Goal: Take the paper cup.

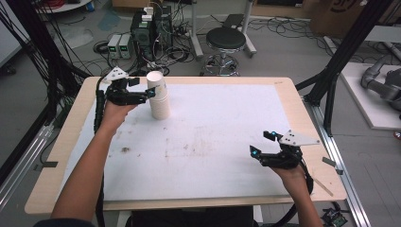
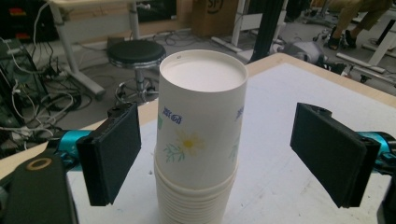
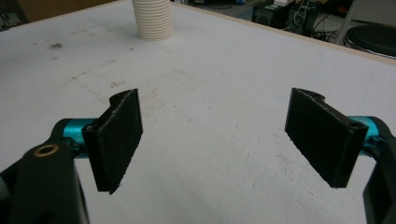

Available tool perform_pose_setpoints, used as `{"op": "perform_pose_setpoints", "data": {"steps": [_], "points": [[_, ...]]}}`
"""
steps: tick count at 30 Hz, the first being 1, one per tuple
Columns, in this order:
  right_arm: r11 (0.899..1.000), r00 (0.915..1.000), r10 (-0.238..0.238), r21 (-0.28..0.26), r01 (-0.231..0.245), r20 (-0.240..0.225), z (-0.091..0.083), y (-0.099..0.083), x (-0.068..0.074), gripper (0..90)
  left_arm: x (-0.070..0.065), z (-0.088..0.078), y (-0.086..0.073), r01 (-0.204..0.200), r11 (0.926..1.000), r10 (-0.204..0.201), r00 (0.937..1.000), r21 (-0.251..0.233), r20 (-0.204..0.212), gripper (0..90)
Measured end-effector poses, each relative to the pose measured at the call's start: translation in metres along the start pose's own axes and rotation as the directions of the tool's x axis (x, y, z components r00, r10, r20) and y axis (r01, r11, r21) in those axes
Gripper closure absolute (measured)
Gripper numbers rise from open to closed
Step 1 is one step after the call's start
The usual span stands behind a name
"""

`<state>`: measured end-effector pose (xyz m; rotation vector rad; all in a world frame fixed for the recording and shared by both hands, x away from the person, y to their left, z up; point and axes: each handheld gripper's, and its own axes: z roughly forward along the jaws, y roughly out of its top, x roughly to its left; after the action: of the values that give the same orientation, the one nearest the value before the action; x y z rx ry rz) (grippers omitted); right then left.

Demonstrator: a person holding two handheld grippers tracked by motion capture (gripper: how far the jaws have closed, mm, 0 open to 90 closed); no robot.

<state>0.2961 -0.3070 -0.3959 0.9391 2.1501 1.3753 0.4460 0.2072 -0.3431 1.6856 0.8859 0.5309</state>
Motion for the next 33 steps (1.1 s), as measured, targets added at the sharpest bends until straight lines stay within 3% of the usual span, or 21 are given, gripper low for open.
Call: {"op": "perform_pose_setpoints", "data": {"steps": [4, 7, 13, 16, 21, 26, 30, 33], "points": [[1.0, 1.0, 0.001, -0.007, -0.001, 0.003, -0.001, 0.0, -0.001, 19.3, 0.003, 0.013, 0.003, 0.019, 0.9997, -0.019, 0.9998, -0.016, -0.001, 16.2], [1.0, 1.0, 0.0, -0.009, 0.0, 0.005, -0.003, 0.0, -0.001, 19.3, 0.004, 0.022, 0.003, 0.029, 0.9996, -0.029, 0.9996, 0.003, -0.005, 16.4], [1.0, 1.0, 0.006, -0.011, -0.006, 0.006, -0.005, -0.001, -0.003, 19.2, 0.004, 0.032, 0.006, 0.028, 0.9995, -0.028, 0.9995, 0.012, -0.014, 16.4], [1.0, 0.9999, 0.009, -0.009, -0.009, 0.007, -0.006, -0.002, -0.003, 19.2, 0.004, 0.037, 0.006, 0.016, 0.9997, -0.016, 0.9997, 0.018, -0.021, 20.8], [1.0, 0.9999, 0.011, -0.008, -0.011, 0.009, -0.006, -0.002, -0.003, 19.2, 0.006, 0.039, 0.003, 0.012, 0.9992, -0.012, 0.9999, 0.038, -0.007, 30.7], [1.0, 0.9998, 0.016, -0.002, -0.016, 0.007, -0.006, -0.002, -0.002, 19.3, 0.006, 0.039, 0.004, 0.001, 0.9995, -0.001, 1.0, 0.033, -0.006, 31.5], [1.0, 0.9999, 0.011, -0.003, -0.011, 0.008, -0.005, -0.002, -0.003, 19.3, 0.006, 0.037, 0.008, -0.01, 0.9998, 0.01, 1.0, 0.02, -0.001, 32.6], [1.0, 0.9999, 0.01, -0.003, -0.01, 0.007, -0.005, -0.002, -0.002, 19.2, 0.005, 0.032, 0.012, -0.014, 0.9998, 0.014, 0.9999, -0.017, -0.004, 33.6]]}}
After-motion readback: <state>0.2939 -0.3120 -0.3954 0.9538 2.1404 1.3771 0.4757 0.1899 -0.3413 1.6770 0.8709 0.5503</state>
